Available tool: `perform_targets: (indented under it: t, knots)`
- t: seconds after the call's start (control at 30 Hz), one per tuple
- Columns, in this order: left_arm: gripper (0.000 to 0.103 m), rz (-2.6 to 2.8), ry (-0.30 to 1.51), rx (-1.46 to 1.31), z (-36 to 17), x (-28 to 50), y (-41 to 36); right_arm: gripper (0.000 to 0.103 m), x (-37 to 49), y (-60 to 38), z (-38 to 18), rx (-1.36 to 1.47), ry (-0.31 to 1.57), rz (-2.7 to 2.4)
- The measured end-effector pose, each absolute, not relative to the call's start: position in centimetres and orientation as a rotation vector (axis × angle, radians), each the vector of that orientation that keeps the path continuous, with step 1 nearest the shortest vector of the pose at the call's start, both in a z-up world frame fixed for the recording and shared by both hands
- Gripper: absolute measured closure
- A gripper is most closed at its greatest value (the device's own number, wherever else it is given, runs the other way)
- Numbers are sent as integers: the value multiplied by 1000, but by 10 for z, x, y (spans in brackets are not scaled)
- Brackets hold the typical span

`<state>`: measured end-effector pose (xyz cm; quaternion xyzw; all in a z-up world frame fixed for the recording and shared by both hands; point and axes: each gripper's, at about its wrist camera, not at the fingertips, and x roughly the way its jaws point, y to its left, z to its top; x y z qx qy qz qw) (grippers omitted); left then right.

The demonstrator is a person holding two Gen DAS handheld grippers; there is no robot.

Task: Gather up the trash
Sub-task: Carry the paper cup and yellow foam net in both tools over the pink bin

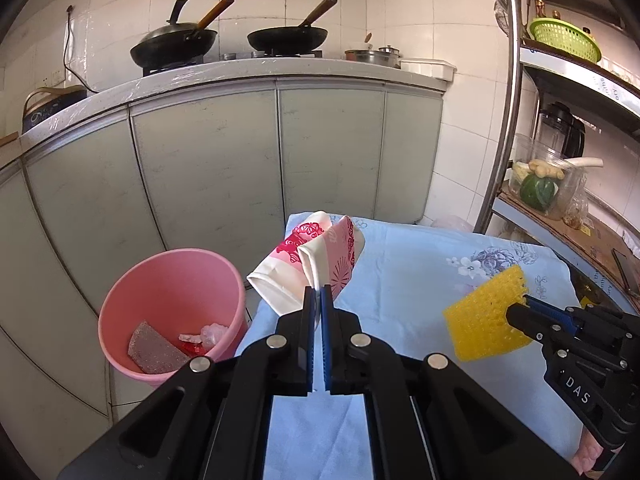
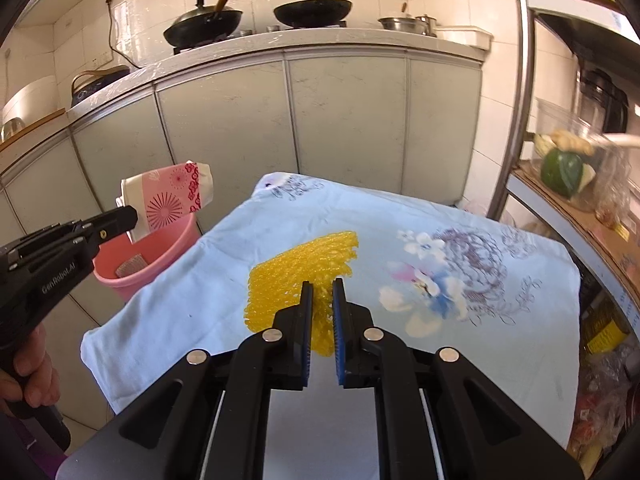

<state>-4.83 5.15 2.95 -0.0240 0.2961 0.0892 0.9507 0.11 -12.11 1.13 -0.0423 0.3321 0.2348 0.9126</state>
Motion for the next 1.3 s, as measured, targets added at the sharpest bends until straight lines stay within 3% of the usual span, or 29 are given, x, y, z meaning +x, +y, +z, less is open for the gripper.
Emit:
perform_targets:
  t: [0.7, 1.3]
  knots:
    - [100, 366, 608, -151, 16, -59, 149, 93, 31, 10, 26, -201, 643, 662]
    - [100, 483, 703, -277, -35, -49, 251, 93, 55, 106, -2, -330, 668, 745]
